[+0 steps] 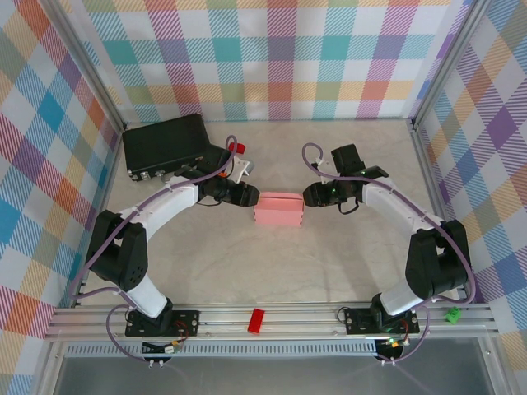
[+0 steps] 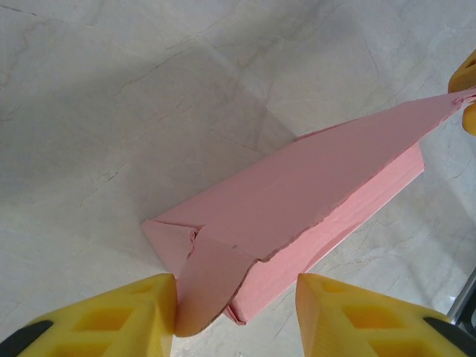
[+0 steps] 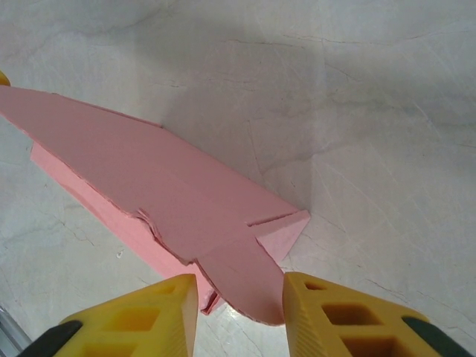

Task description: Fold the paper box

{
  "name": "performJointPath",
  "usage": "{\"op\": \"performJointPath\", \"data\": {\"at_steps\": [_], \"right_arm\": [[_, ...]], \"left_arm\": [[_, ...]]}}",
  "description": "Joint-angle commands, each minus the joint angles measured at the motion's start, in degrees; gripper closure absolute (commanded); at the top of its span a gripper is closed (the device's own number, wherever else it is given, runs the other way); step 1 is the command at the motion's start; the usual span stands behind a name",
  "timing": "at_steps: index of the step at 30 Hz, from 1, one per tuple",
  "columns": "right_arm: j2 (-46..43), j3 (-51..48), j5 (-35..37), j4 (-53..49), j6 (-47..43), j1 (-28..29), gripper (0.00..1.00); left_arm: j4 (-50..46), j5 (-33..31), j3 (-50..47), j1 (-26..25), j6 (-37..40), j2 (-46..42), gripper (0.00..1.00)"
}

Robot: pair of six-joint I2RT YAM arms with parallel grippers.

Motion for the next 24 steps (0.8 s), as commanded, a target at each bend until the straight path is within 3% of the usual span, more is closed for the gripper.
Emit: {"op": "performJointPath", "data": {"at_steps": [1,10,24], "right_arm": [[0.42,-0.55,-0.18,0.09,0.34,0.40,0.67],[0.40,-0.50,-0.58,0.17,0.69,0.75,0.73],[0.77,-0.50,-0.61,0.49,1.35,1.45,0.76]], "left_arm": [[-0.17,0.00,-0.83,-0.46,0.40,-0.33,0.57],[0.10,0.44,-1.18,-0.72,-0.07,-0.31,0.66],[0.26,1.20,-1.44,-1.19,-0.85,0.15,0.75]]}}
